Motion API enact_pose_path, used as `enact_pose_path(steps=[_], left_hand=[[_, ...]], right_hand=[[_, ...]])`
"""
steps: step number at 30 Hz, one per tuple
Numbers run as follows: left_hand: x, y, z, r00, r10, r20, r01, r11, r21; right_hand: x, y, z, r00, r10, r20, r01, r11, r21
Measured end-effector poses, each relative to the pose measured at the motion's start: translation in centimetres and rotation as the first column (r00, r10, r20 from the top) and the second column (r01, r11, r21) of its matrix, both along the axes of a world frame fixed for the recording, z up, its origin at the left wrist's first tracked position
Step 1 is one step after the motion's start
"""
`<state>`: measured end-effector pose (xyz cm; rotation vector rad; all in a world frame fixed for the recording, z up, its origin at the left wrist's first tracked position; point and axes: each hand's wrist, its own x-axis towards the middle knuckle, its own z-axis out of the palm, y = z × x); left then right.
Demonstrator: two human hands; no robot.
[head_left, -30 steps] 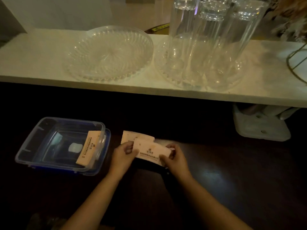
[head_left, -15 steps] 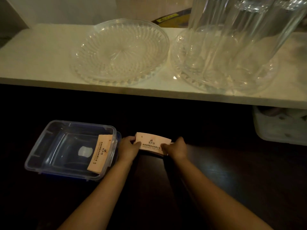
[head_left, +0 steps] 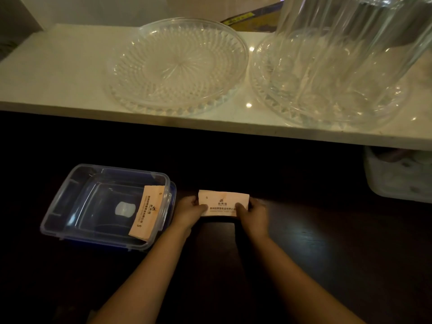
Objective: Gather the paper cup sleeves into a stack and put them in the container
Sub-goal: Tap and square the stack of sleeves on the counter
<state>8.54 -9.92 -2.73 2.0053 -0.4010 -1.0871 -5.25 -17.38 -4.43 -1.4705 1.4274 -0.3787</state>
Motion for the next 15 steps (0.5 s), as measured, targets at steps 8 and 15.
enact_pose_path(steps=[8, 15], left_hand=[[-1.3, 1.0, -0.1, 0.995, -0.090, -0.031, 0.090, 0.996, 0.007], [-5.6, 2.8, -1.0, 0.993, 0.034, -0.109, -0.062, 0.962, -0.267]], right_hand=[[-1.8, -0.4, 0.4, 0.998, 0.045, 0.034, -0.049, 0.991, 0.123], [-6.2, 2.7, 0.1, 0.983, 0.071, 0.172, -0.054, 0.993, -0.106]])
